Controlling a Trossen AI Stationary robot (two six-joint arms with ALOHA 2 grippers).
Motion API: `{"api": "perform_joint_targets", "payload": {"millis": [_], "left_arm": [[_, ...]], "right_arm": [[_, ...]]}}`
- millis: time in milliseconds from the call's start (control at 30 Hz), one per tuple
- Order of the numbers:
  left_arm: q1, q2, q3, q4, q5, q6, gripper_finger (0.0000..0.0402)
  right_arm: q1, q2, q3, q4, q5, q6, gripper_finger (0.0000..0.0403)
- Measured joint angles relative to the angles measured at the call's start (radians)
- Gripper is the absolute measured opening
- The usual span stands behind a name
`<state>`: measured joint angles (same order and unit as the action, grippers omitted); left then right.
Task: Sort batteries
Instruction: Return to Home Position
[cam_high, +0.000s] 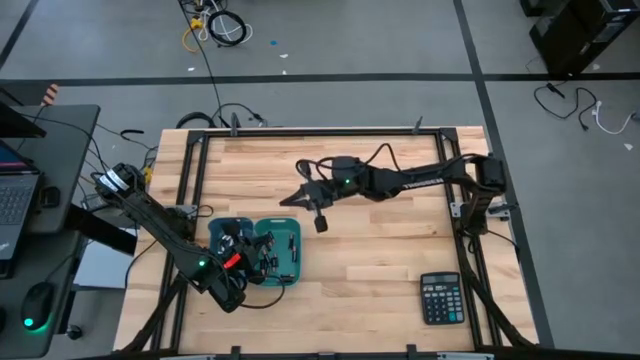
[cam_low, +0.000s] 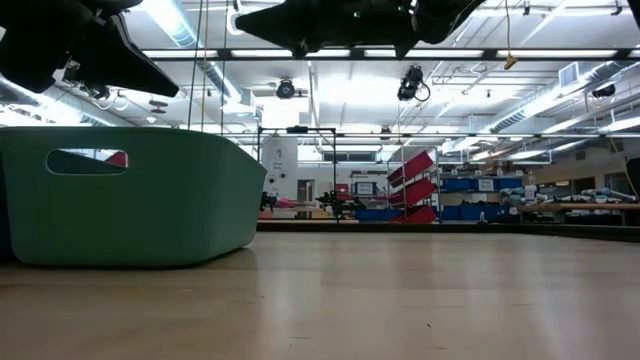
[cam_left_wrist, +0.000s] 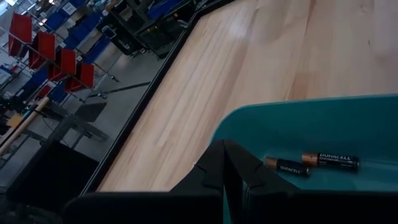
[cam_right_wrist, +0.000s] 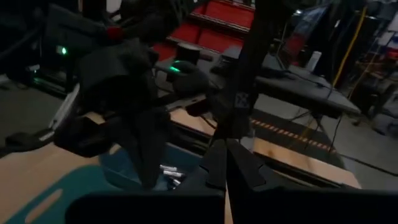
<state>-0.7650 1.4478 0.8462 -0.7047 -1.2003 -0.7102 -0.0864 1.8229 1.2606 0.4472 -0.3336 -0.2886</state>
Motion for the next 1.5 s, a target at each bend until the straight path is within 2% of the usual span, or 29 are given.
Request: {"api": "perform_joint_targets", "payload": {"millis": [1133,1200,1300,1433,1500], "left_arm": [[0.013,0.000,0.000,0.052,-0.004,0.005,0.0000],[0.013,0.000,0.003,0.136,-0.048,0.105,0.0000],[0.010,-0.021,0.023,0.296,-0.093,0.403,0.0000],[0.028,-0.095,0.034,0.425,-0.086,0.742,0.0000],[0.053,-0.127,0.034,0.446,-0.024,0.849,0.0000]], "right_arm": [[0.022,0.011,0.000,0.007,0.002,-0.003,0.0000],[0.022,0.011,0.000,0.007,0.001,-0.003,0.0000],[0.022,-0.002,0.000,-0.013,0.000,-0.011,0.0000],[0.022,-0.049,-0.001,-0.057,-0.001,-0.029,0.0000],[0.024,-0.076,-0.011,-0.057,-0.001,-0.035,0.0000]]}}
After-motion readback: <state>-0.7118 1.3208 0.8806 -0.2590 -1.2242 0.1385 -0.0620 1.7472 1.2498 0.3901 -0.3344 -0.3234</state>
